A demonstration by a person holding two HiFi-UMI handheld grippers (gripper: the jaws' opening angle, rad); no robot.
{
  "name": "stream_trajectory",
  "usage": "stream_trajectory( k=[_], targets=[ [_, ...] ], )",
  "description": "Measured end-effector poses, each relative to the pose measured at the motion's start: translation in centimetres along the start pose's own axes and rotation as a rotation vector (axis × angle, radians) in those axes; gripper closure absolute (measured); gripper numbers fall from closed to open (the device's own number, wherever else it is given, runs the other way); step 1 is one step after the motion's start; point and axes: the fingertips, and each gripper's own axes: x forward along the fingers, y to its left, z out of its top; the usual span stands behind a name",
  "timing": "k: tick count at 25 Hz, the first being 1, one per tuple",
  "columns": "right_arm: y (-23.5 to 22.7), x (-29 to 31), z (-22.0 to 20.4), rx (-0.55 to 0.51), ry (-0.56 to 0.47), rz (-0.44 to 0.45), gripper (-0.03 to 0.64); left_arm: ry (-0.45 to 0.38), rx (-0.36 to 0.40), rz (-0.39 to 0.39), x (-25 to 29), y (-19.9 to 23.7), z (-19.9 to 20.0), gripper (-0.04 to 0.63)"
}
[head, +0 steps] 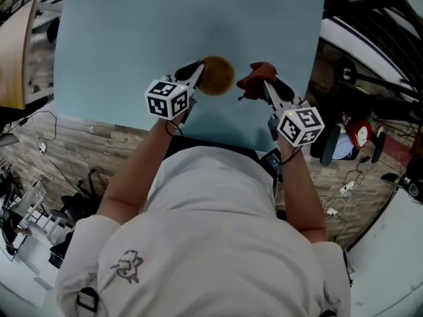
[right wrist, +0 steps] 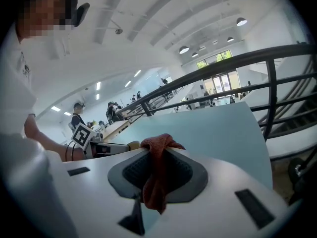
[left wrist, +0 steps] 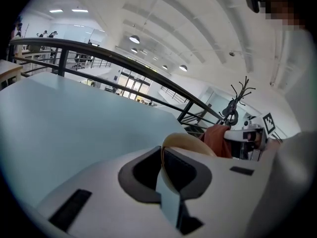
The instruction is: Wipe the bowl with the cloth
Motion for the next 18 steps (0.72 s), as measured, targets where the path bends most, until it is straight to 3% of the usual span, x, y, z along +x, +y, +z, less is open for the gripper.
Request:
stream_trajectory(
  k=[6, 18],
  targets=[
    [-0.5, 1.6, -1.8, 0.002, 0.050, -0.048, 0.543, 0.083, 0.021, -0.008, 2.0, 2.1, -2.6, 0.569],
    [-0.4, 1.5, -3.3, 0.019, 0.082, -0.062, 0.543, 0.135, 0.066, -0.030, 4.3, 2.7, -6.2, 0.561]
  ],
)
